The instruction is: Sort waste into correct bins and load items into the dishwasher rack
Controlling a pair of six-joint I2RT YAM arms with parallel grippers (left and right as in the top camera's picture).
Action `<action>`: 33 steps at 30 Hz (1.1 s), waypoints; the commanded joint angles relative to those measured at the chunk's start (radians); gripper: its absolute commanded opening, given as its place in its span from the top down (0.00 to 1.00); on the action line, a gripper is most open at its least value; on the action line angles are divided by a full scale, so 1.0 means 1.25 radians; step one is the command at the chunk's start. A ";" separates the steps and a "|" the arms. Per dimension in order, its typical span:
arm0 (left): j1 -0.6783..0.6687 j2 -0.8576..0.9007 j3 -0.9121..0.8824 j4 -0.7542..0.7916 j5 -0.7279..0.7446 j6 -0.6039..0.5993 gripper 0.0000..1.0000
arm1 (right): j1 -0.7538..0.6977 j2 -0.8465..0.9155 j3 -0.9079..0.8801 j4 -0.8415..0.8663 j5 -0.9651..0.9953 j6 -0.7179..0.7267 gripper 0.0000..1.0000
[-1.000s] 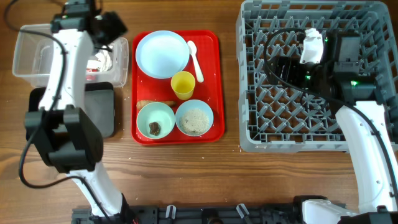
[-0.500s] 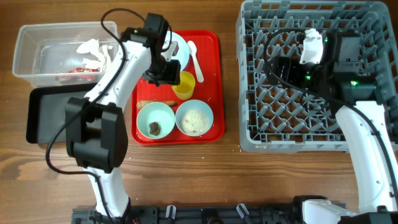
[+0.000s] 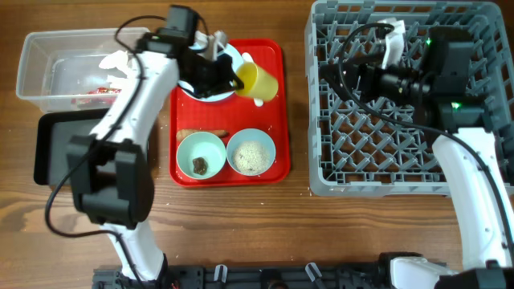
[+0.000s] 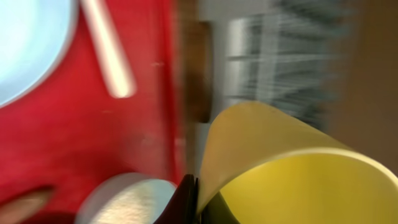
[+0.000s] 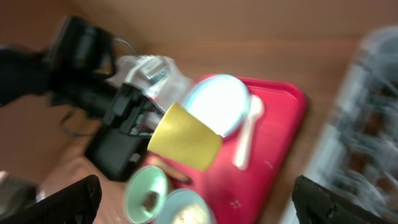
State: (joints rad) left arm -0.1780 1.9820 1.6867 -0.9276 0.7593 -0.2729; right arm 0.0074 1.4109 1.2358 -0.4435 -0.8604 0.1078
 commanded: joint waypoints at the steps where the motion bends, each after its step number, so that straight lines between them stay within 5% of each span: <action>1: 0.056 -0.030 0.020 0.012 0.339 -0.021 0.96 | 0.016 0.074 0.011 0.068 -0.233 0.000 0.00; 5: 0.065 -0.030 0.020 0.021 0.484 -0.022 0.96 | 0.059 0.168 0.011 0.186 -0.363 0.009 0.00; 11: 0.034 -0.030 0.020 0.021 0.509 -0.061 0.96 | 0.146 0.234 0.011 0.427 -0.355 0.157 0.00; 15: 0.012 -0.030 0.020 0.021 0.535 -0.064 0.96 | 0.176 0.240 0.011 0.470 -0.284 0.207 0.02; 22: 0.010 -0.030 0.020 0.021 0.529 -0.063 0.96 | 0.176 0.240 0.011 0.497 -0.297 0.210 0.44; 27: 0.008 -0.030 0.020 0.021 0.517 -0.063 0.68 | 0.138 0.240 0.011 0.502 -0.318 0.210 0.49; 33: 0.008 -0.030 0.020 0.021 0.412 -0.063 0.64 | -0.055 0.234 0.011 0.431 -0.377 0.269 0.54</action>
State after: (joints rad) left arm -0.1638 1.9678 1.6951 -0.9005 1.3605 -0.3576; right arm -0.0345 1.6962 1.2350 0.1341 -1.3083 0.4278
